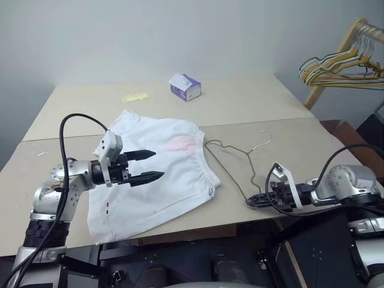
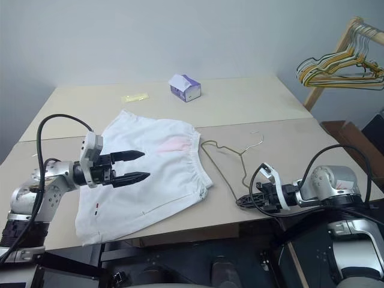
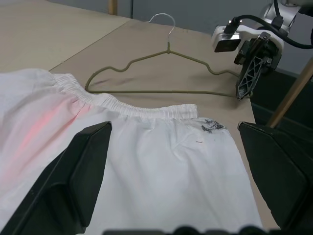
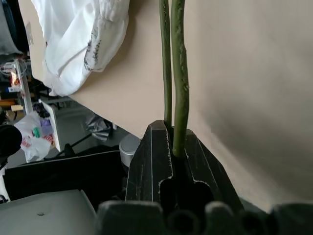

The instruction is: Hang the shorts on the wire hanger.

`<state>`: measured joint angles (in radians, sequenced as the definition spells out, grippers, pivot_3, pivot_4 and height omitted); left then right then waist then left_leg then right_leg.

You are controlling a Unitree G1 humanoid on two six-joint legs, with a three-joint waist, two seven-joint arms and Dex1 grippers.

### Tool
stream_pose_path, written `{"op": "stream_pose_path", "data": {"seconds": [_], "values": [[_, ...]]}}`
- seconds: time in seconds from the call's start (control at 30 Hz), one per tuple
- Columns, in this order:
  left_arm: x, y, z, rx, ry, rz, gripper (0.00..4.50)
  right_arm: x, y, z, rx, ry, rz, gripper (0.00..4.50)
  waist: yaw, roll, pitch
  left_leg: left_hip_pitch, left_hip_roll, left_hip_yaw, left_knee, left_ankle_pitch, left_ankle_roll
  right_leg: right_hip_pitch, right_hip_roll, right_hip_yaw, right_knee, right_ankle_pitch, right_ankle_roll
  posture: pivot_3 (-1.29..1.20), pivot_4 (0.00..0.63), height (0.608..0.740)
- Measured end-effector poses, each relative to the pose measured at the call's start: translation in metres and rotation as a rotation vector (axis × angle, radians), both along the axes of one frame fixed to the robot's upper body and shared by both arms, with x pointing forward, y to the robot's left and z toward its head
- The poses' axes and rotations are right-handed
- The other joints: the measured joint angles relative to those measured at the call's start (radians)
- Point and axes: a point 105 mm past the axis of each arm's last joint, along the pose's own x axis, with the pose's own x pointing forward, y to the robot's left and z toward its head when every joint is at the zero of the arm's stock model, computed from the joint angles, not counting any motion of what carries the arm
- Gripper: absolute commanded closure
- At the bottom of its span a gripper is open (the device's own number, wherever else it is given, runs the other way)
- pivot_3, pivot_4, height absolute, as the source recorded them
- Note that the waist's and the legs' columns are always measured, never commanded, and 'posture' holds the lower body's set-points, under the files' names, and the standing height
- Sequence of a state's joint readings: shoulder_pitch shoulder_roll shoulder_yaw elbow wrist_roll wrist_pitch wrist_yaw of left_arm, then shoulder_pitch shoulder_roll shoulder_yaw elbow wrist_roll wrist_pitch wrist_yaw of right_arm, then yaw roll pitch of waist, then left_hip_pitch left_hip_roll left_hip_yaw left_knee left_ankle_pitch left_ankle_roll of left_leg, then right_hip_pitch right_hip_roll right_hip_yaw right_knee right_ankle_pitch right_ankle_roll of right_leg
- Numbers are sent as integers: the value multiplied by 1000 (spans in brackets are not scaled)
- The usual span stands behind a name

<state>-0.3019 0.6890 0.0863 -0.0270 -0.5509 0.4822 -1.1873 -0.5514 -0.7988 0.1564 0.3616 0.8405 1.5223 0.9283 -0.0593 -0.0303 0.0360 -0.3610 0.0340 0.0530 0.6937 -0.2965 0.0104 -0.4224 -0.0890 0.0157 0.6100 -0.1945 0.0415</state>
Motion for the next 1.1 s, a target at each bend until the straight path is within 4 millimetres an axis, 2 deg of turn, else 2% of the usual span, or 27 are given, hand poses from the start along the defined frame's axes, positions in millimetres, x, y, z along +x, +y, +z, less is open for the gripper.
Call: {"op": "stream_pose_path", "data": {"seconds": [0.43, 0.63, 0.73, 0.93, 1.1], "values": [[-1, 4, -8, 17, 0, 28, 19, 8, 6, 8, 37, -76, 49, 4500, 20, 0, 0, 0, 0, 0, 0, 0, 0, 0, 0, 0, 0, 0, 0, 15, 0, 740], [-1, 4, -8, 33, -19, 31, 19, 4, 16, 10, 49, -59, 143, 4500, 18, 0, 0, 1, 0, 0, 0, 0, 0, 0, 0, 0, 1, 0, 0, 25, 0, 740], [-1, 2, -10, 39, -20, 24, 19, 11, 17, 12, 22, -73, 175, 4500, 17, 0, 0, 1, 0, 0, 1, 0, 0, 0, 0, -1, 1, 0, 0, 33, 0, 740], [-1, 0, -13, 47, -21, 19, 19, 38, 21, 12, -38, -123, 215, 4500, 18, 0, 0, 1, 0, 0, 1, 0, 0, 0, 0, -1, 1, 0, -1, 60, 0, 740], [0, 1, -14, 59, -28, 32, 19, 51, 23, 3, -85, -132, 256, 4500, 23, 0, 0, -1, 0, 0, 1, 0, 0, -1, 0, -1, 1, 0, 0, 81, 0, 740]]}}
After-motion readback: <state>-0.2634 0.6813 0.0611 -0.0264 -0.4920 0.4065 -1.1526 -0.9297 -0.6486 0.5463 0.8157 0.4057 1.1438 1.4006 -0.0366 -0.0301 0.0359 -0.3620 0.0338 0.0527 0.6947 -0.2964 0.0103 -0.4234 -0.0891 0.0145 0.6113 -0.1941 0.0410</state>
